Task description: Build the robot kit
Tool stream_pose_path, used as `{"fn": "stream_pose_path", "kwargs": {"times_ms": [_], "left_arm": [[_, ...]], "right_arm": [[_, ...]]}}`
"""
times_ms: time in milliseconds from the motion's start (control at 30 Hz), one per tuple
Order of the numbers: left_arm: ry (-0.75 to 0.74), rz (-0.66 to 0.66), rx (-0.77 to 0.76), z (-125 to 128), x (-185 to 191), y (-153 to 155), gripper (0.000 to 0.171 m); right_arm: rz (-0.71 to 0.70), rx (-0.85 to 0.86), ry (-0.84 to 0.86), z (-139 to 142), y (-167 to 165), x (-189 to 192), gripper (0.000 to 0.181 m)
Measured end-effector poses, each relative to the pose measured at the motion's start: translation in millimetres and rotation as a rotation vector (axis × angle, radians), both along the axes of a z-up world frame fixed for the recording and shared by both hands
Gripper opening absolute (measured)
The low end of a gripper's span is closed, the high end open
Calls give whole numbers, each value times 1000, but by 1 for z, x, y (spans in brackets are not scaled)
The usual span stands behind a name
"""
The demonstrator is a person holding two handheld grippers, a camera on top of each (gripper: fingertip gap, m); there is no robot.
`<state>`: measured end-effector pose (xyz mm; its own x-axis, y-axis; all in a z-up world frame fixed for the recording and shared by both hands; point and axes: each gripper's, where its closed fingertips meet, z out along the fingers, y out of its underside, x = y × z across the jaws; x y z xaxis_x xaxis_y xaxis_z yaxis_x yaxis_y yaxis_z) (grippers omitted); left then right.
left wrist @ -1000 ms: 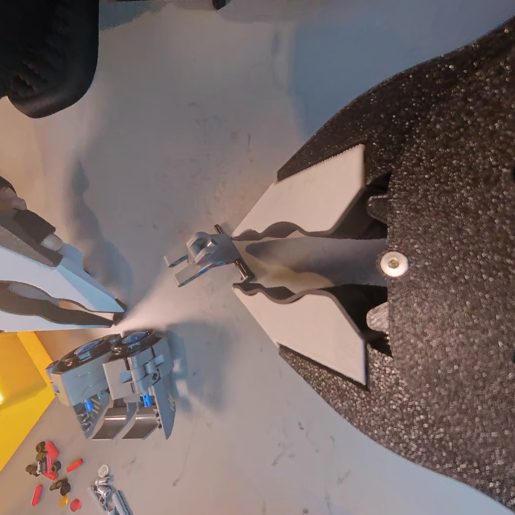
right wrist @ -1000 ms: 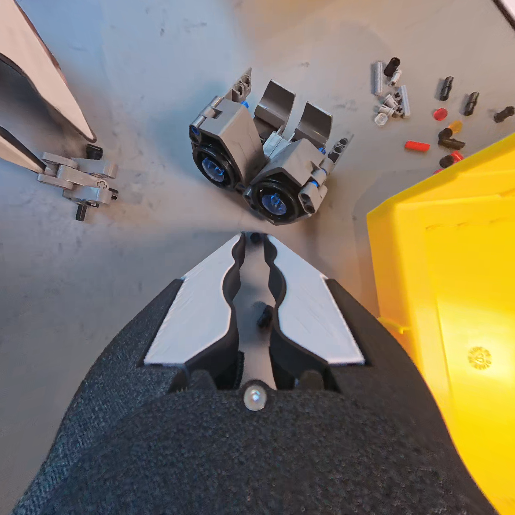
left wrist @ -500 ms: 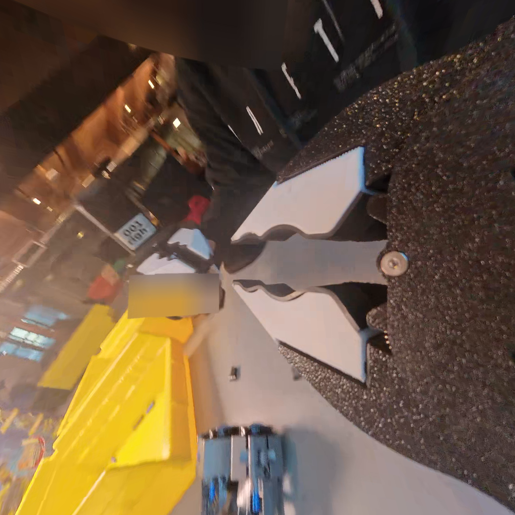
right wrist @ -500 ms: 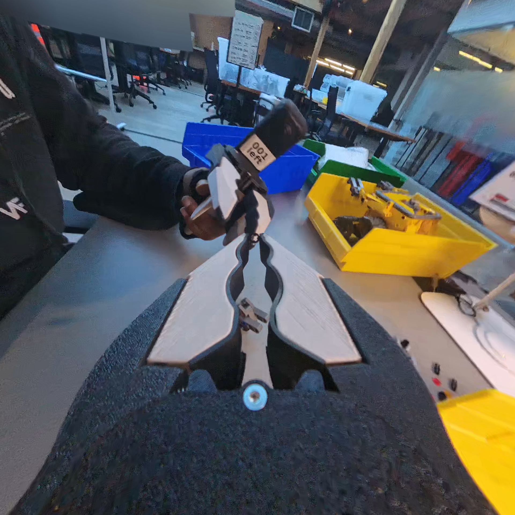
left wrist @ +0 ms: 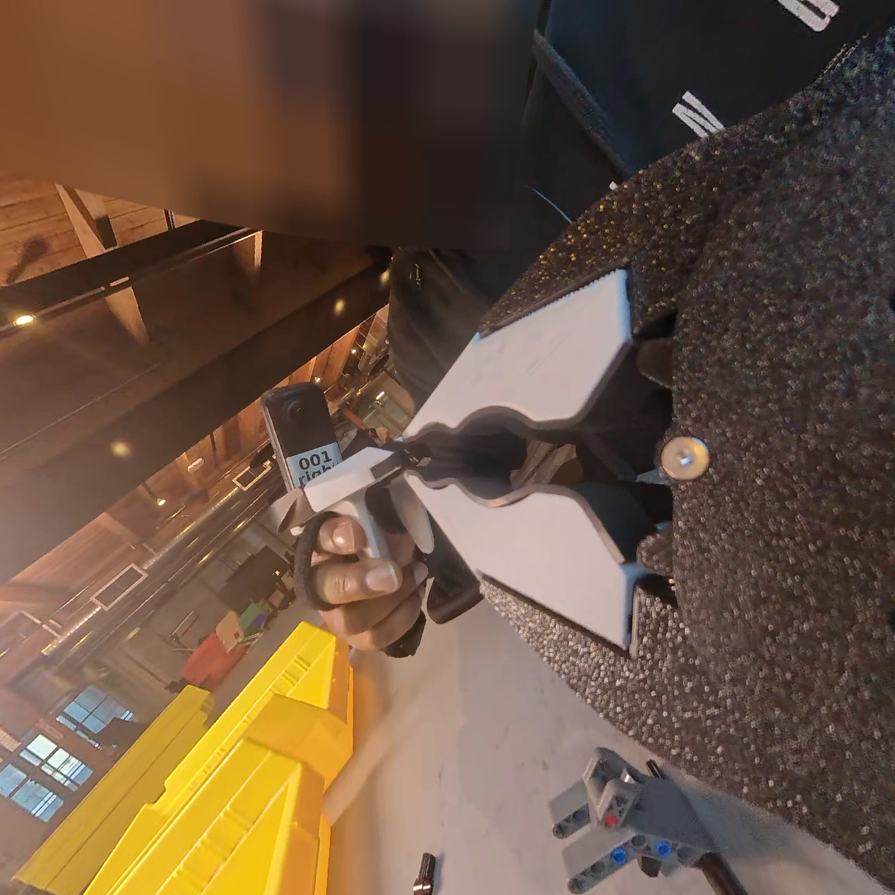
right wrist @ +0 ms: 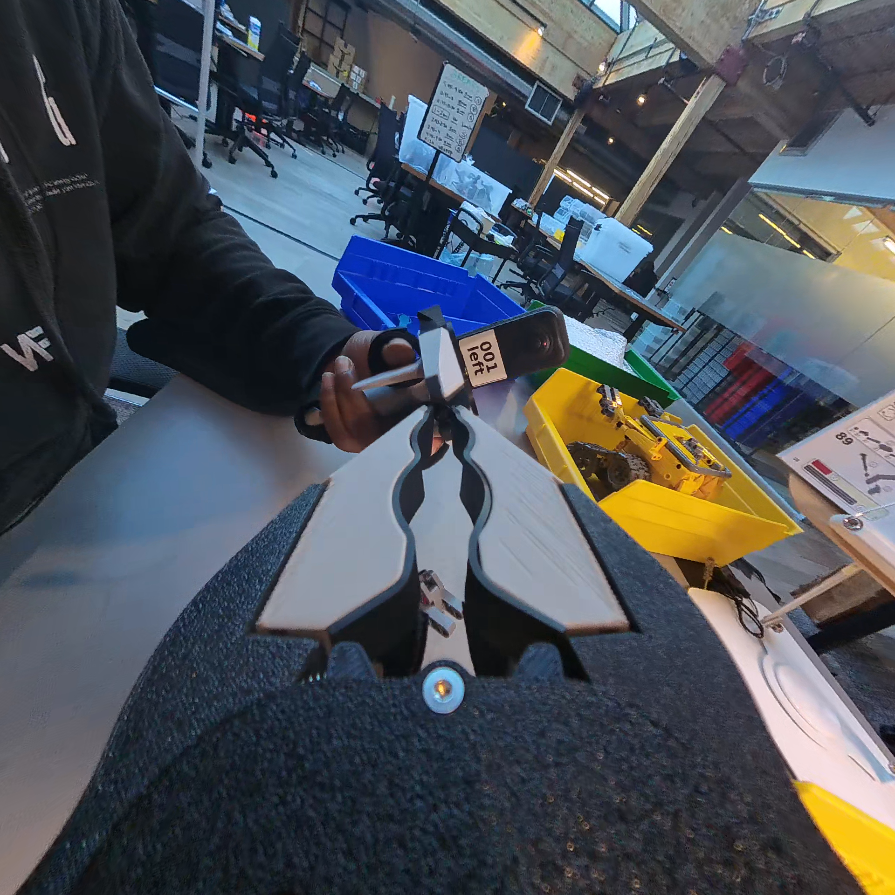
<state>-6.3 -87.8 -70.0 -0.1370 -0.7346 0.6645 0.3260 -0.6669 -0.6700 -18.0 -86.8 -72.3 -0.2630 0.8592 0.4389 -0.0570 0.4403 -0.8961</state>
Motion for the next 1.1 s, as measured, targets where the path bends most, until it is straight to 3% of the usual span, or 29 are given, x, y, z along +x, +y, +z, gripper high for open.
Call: {"fn": "stream_pose_path", "kwargs": {"times_ms": [600, 833, 900, 1000, 1100], "left_arm": [[221, 116, -66, -35, 0, 20, 6], [275, 181, -31, -40, -3, 27, 7], [398, 270, 68, -48, -13, 36, 14], [704, 382, 236, -77, -38, 48, 24], [909, 333, 269, -112, -50, 50, 37]], "right_arm": [[-138, 300, -169, -35, 20, -1, 7], [-131, 145, -173, -40, 26, -3, 6], [-138, 79, -170, -39, 35, -2, 6], [-164, -18, -136, -28, 51, 8, 6], [-153, -119, -119, -25, 58, 21, 7]]}}
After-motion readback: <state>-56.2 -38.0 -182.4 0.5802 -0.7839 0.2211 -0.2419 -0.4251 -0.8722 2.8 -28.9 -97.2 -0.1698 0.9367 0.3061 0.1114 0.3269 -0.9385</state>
